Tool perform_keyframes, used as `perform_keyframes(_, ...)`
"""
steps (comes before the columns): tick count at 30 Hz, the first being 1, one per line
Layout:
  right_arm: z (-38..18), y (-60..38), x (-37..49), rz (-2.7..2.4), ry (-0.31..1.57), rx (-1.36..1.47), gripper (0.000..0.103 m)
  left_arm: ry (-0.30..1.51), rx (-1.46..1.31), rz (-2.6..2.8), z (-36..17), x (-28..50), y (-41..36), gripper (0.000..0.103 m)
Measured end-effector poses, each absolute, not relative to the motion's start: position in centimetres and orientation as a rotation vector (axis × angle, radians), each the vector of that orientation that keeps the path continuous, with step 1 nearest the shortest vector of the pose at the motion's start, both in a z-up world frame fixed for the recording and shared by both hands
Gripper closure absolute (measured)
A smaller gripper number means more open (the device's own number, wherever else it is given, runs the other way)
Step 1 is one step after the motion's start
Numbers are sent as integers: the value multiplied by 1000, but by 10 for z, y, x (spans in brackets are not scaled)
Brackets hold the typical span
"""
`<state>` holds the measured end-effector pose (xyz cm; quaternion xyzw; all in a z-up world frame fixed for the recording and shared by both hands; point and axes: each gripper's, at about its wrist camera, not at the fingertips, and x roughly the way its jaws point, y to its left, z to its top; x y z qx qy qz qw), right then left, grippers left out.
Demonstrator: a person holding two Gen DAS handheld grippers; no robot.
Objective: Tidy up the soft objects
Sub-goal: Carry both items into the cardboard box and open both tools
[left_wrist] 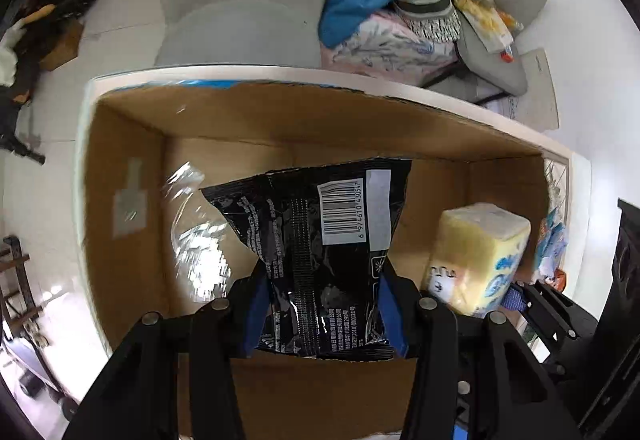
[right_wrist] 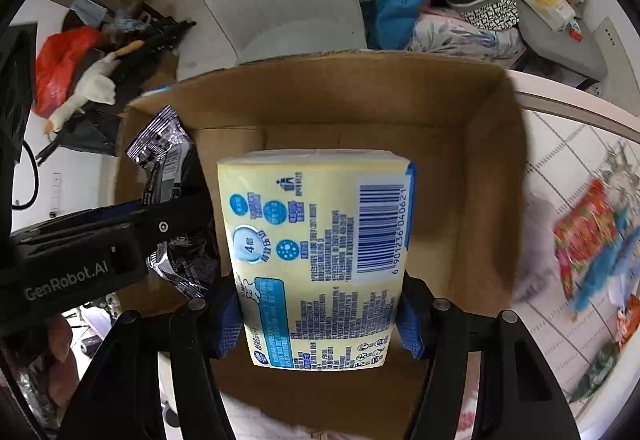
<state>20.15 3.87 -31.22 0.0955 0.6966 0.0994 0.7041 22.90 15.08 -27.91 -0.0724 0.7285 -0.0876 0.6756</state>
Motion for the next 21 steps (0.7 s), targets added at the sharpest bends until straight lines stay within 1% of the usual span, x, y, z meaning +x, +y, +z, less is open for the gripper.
perform_keyframes(7,-354,46,230,203,1588,197,37,1680,-76,-206,-298,244,141,54)
perform_keyframes(9,-360,48,235,205,1598,201,33,1679,-48,-195,-300,242,140,51)
perform_keyframes(10,-360,50,236,200,1598,190,25,1681,-49,-196,-299,243,140,49)
perform_keyframes(11,-358,51,236,192,1593,184,18,1678,-58,-194,-298,241,142,43)
perform_keyframes(12,-354,52,234,193,1588,188,18,1672,-69,-197,-298,238,143,38)
perform_keyframes(13,-352,52,234,190,1587,187,18,1664,-69,-195,-295,237,145,34)
perform_keyframes(14,-351,51,233,185,1587,182,18,1652,-62,-184,-291,235,147,26)
perform_keyframes(17,-340,49,229,174,1581,183,17,1597,-17,-150,-274,226,152,22)
perform_keyframes(18,-337,48,228,167,1579,178,15,1588,-12,-147,-271,222,154,10)
perform_keyframes(19,-333,48,225,165,1573,172,9,1579,-7,-141,-269,218,155,5)
perform_keyframes(20,-329,48,223,160,1569,162,5,1561,-2,-130,-261,213,158,3)
perform_keyframes(21,-325,47,220,155,1565,156,4,1551,0,-127,-262,207,158,3)
